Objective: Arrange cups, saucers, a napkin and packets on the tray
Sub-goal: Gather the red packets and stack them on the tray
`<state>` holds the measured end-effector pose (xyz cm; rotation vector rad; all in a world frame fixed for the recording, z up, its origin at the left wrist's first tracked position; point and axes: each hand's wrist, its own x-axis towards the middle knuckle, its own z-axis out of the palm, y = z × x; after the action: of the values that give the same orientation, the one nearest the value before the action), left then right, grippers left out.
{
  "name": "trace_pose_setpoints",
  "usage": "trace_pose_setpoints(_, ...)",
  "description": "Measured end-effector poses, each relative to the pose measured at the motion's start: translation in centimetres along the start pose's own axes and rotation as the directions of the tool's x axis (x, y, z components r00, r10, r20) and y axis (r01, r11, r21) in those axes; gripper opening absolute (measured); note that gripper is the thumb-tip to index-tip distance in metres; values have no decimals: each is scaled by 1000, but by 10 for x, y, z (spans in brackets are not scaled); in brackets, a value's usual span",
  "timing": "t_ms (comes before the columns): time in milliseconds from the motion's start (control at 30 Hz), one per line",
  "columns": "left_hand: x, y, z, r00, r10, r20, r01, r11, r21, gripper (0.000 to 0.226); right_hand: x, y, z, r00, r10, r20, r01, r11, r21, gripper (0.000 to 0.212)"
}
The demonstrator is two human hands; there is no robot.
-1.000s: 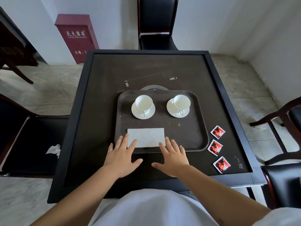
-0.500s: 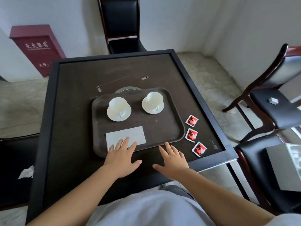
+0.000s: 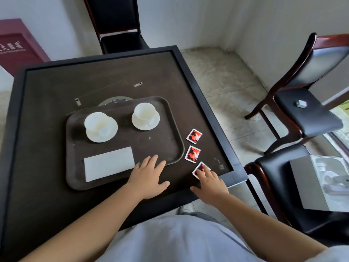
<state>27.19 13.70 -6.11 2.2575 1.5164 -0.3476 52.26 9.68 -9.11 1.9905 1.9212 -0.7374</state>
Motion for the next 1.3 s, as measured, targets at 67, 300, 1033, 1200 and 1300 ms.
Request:
trace_pose_setpoints(67,12,16,1,1000,0,3,-1,1000,6,80,5,21,-2,1000,25,5,-25,999,23,69)
trace_pose_setpoints(300,42,69,21,996,-13,83,15,1000,-18,78,24,69,-12,1000,-21,5,20,998,51,57)
trace_pose_setpoints(1033,79,128,48,885,-387,258,433,485,-759,37,61,76,-22,991,-69,114,29,945,324,21)
trace_pose_setpoints(1200,73,128,46,908,-344,239,390,484,-783,6,61,66,-22,991,-83,101,18,853,522,19)
trace_pose_setpoints(1300,67,125,40,908,-343,241,374,402,-836,5,59,54,-23,990,-120,77,45,777,628,21)
